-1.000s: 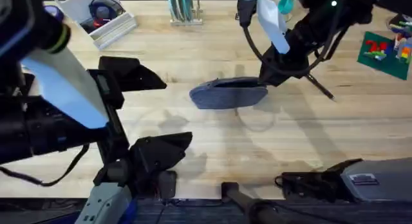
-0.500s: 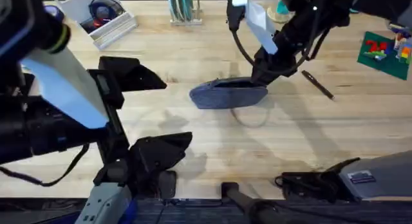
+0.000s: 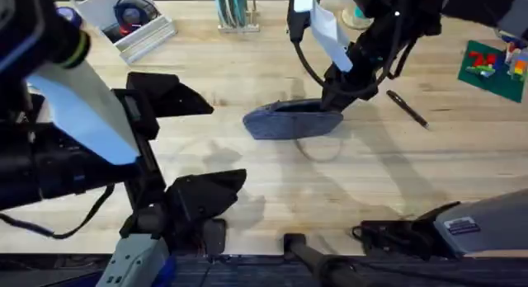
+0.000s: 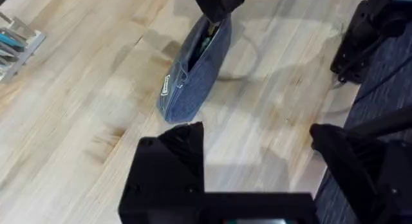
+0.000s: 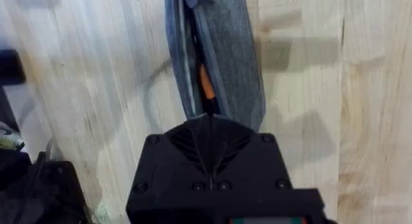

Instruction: Unzip the bag, pick up the pens from the table one at a time and place them inside, then zip the bag closed.

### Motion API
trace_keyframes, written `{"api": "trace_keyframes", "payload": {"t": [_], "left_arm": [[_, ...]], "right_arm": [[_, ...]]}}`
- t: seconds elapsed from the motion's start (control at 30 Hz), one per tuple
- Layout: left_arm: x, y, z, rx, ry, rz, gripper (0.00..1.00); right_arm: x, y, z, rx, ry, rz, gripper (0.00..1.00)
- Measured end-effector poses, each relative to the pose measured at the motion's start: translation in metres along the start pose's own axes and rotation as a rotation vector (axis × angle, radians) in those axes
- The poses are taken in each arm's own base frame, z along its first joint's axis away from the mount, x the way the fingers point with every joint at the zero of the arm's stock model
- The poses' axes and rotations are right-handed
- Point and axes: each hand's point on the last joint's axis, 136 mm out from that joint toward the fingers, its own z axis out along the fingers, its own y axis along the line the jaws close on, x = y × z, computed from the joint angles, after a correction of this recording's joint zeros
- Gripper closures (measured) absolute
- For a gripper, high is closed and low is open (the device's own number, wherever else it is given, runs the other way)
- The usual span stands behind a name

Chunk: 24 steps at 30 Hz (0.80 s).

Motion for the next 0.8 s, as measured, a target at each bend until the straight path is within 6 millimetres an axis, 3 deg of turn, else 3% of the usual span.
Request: {"api": "trace_keyframes", "payload": {"t": [0.3, 0.8], "left_arm": [[0.000, 0.000, 0.000, 0.000, 0.000, 0.000, 0.006], [0.000, 0.000, 0.000, 0.000, 0.000, 0.000, 0.005]], "right_arm": [[0.001, 0.000, 0.002, -0.007, 0.004, 0.003, 0.971], [0.004, -0.005, 0.027, -0.063, 0.039, 0.017, 0.970]]}}
